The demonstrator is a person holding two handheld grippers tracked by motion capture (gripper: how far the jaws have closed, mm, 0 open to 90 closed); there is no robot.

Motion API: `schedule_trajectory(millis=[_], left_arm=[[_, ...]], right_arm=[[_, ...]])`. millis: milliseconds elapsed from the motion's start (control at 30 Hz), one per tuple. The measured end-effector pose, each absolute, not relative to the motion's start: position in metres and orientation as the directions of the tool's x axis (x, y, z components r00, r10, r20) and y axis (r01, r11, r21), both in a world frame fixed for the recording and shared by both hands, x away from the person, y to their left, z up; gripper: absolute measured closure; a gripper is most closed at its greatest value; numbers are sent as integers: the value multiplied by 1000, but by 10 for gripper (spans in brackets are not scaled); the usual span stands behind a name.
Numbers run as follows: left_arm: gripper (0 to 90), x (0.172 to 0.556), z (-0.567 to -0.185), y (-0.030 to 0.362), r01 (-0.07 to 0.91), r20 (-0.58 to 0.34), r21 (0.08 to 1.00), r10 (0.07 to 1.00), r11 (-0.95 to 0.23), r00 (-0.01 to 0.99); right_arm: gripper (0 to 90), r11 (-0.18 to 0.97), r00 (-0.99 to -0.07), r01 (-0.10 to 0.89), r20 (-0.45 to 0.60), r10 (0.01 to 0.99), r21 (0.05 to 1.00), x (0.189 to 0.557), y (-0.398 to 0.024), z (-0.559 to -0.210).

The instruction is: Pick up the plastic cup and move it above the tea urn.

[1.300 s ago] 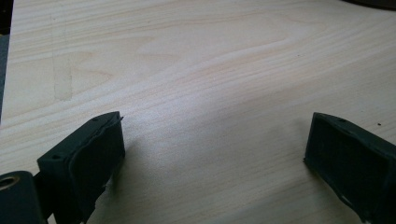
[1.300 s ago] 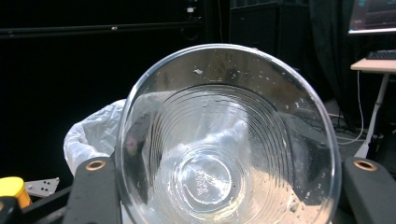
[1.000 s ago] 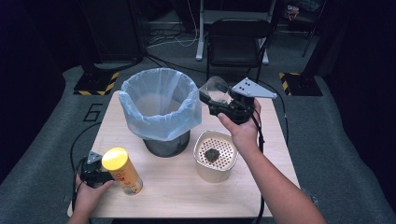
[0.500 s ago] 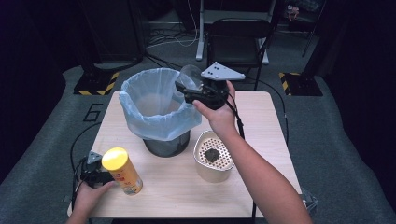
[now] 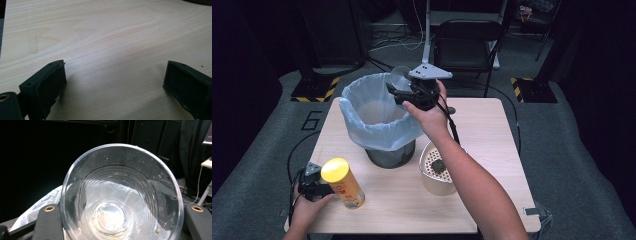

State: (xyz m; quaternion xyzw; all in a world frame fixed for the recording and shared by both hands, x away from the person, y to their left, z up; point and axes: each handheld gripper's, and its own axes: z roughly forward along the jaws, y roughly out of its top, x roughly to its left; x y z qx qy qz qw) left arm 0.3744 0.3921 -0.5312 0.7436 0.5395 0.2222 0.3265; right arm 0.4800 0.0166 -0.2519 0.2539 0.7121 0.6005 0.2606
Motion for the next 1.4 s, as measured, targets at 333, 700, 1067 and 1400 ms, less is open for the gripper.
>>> schedule_trajectory(millis=[333,700,1067,1400], left_arm=[[41,374,-531,392,657,-22,725,948,-205,319],[41,374,-531,392,657,-22,726,948,-204,318],[41,374,-531,392,658,-25,725,947,-203,320],[8,373,-531,391,649,-14,719,929,-247,369]], right_arm=[[330,165,-737,95,-42,674,982,491,29,-258],[275,212,-757,159,-19,654,964,497,50,-258],[130,269,-766,182,-35,642,946,497,52,-264],[143,260,-774,160,-43,632,952,489,41,-263]])
